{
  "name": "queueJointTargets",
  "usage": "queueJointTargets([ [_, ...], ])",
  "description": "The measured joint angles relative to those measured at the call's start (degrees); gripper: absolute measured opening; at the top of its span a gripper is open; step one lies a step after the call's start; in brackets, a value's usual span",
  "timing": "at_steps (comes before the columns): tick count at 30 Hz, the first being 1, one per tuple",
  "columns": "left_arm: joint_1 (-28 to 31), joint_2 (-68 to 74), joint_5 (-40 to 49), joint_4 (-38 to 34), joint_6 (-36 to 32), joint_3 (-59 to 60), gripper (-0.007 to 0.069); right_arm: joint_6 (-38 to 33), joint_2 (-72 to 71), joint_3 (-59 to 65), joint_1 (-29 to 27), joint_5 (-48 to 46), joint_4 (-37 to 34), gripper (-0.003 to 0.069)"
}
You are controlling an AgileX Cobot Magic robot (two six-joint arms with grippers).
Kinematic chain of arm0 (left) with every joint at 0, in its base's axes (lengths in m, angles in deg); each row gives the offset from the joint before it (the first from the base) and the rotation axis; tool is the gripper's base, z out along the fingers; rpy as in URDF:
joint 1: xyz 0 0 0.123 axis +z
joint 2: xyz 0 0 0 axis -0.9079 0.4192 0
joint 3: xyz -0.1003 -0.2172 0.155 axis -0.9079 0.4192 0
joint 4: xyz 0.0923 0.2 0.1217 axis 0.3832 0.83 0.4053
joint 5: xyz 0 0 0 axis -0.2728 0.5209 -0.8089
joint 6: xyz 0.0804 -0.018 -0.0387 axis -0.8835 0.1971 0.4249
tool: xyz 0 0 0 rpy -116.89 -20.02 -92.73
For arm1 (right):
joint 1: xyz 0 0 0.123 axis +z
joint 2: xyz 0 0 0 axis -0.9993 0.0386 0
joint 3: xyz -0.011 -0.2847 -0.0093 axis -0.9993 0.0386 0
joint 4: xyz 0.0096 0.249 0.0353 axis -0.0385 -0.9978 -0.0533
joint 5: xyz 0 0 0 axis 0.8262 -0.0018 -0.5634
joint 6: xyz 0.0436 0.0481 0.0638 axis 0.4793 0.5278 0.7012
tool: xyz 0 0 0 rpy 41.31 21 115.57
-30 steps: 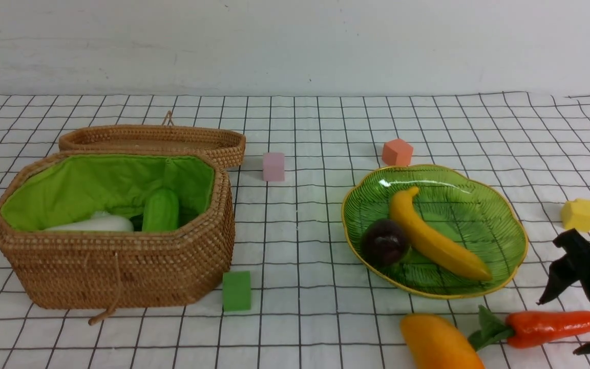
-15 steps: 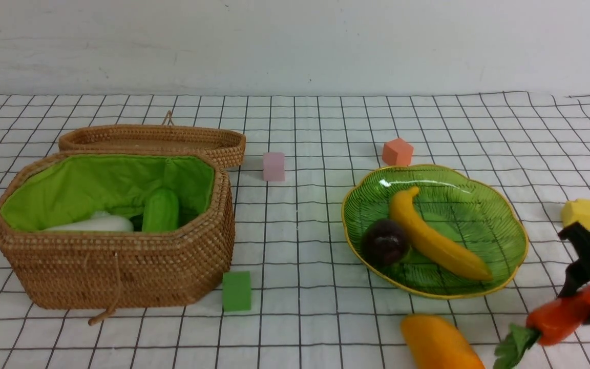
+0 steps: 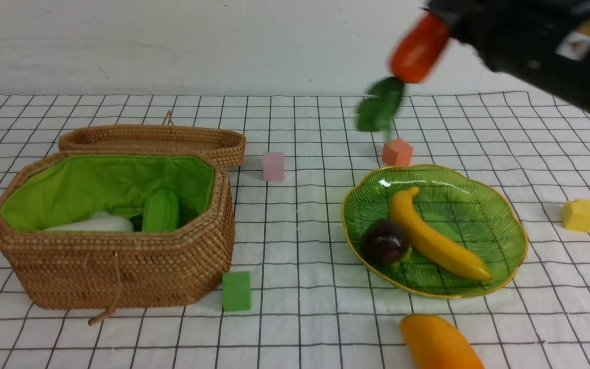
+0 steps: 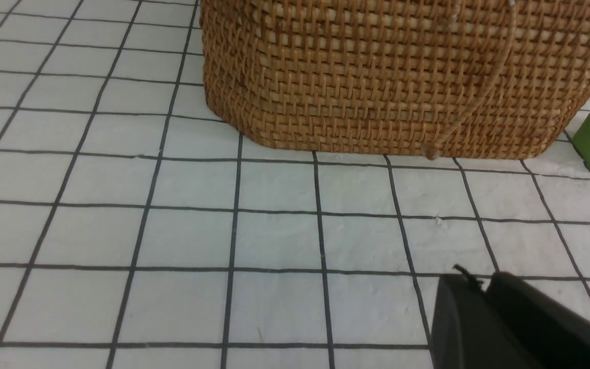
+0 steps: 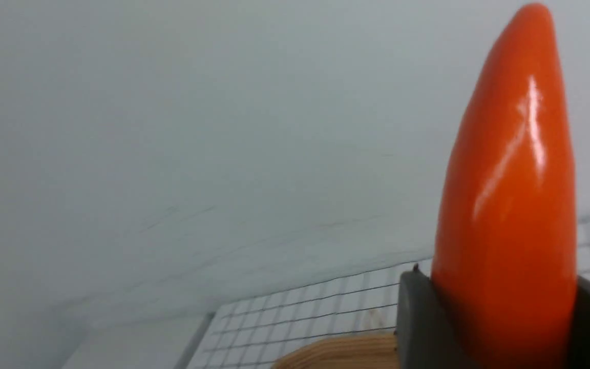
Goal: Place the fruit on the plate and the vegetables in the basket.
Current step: Use the right arm to grab a carrot and put it into the left basket
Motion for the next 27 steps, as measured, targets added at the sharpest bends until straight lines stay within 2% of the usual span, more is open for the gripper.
queueJointTargets([
  [2,0.00,0.00,0.00,0.00,0.00,0.00,0.0061,-0.93,3.17,-3.92,2.77,0.38,1.77,0.0305],
  [7,0.00,0.00,0.00,0.00,0.00,0.00,0.0061,-1.98,20.44,-23.69,10.32,-4.18,10.25,0.0305],
  [13,0.00,0.00,0.00,0.00,0.00,0.00,0.0062,-2.03,33.18,-41.22,13.95,-11.38,12.38,0.0305],
  [16,0.00,0.00,0.00,0.00,0.00,0.00,0.0062,-2.05,37.06,-45.50,15.01,-14.10,13.81,0.0309],
  [18,0.00,0.00,0.00,0.00,0.00,0.00,0.0062,-2.10,37.99,-46.71,15.36,-15.33,14.65,0.0337],
  [23,0.00,0.00,0.00,0.00,0.00,0.00,0.0071,-2.33,37.54,-47.47,15.69,-23.31,19.85,0.0626],
  [25,0.00,0.00,0.00,0.00,0.00,0.00,0.0073,-3.65,36.26,-47.52,15.69,-28.99,21.87,0.0666],
  [27,0.00,0.00,0.00,0.00,0.00,0.00,0.0076,-5.75,34.40,-47.52,15.69,-36.46,23.28,0.0676],
])
